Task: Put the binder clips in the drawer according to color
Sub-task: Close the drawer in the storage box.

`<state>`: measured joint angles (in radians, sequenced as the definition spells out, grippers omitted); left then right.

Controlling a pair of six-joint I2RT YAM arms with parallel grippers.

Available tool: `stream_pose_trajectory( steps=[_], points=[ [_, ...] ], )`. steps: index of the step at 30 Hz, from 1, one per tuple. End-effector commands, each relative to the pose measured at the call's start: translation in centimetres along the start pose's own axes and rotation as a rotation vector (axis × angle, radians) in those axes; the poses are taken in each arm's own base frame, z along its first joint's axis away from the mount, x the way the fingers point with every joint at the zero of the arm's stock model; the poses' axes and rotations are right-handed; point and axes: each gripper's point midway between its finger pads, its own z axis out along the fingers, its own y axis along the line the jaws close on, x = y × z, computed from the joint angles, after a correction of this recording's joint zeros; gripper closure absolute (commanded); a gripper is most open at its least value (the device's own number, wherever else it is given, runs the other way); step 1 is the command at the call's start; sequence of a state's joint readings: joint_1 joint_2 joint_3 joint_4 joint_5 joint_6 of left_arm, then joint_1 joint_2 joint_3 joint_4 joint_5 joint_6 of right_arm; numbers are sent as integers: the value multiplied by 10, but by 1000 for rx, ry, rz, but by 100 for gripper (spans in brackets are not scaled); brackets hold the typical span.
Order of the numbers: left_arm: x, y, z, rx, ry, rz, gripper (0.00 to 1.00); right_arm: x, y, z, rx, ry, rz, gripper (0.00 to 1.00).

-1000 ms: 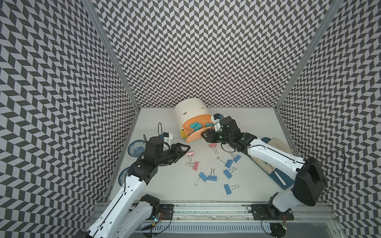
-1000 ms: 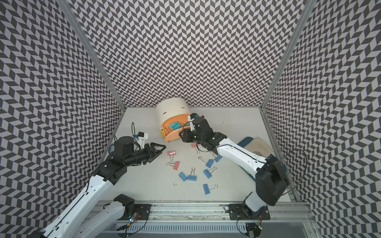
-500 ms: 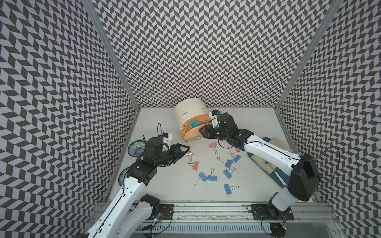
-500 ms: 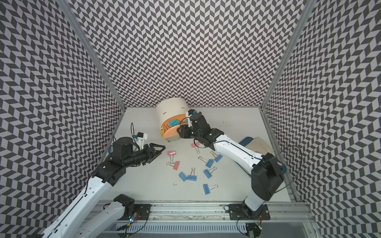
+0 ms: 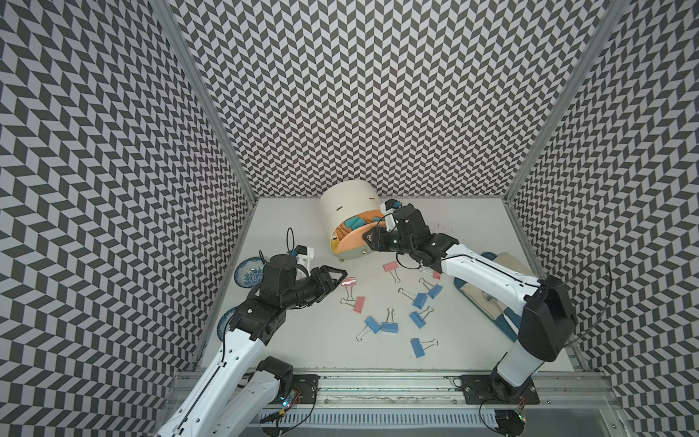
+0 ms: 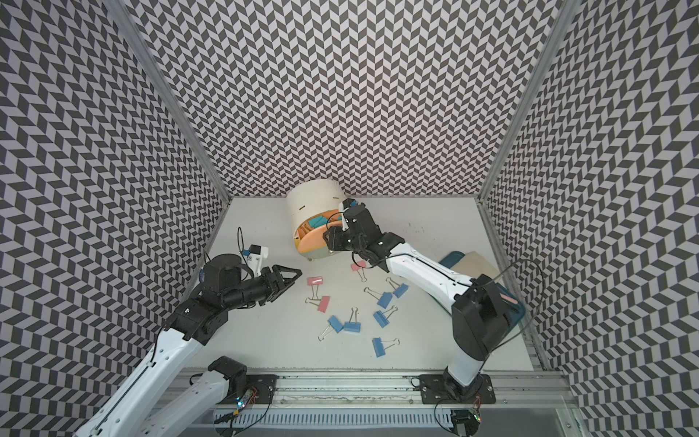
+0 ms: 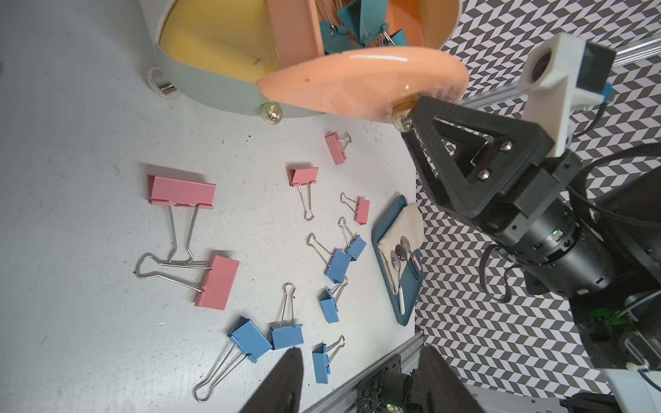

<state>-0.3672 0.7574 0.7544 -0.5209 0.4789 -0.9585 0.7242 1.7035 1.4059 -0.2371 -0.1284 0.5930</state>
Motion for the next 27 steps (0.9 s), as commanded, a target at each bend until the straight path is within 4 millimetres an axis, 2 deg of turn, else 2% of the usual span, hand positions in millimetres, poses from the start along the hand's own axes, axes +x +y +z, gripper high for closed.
stream_pose_trajectory(
  steps=[1,27],
  points=[
    [-3,-12,-10,14,-21,39,44,-24,12,3,-29,-77,-9,55],
    [1,-7,-17,0,-21,46,44,-36,5,30,-15,-137,117,58]
  ],
)
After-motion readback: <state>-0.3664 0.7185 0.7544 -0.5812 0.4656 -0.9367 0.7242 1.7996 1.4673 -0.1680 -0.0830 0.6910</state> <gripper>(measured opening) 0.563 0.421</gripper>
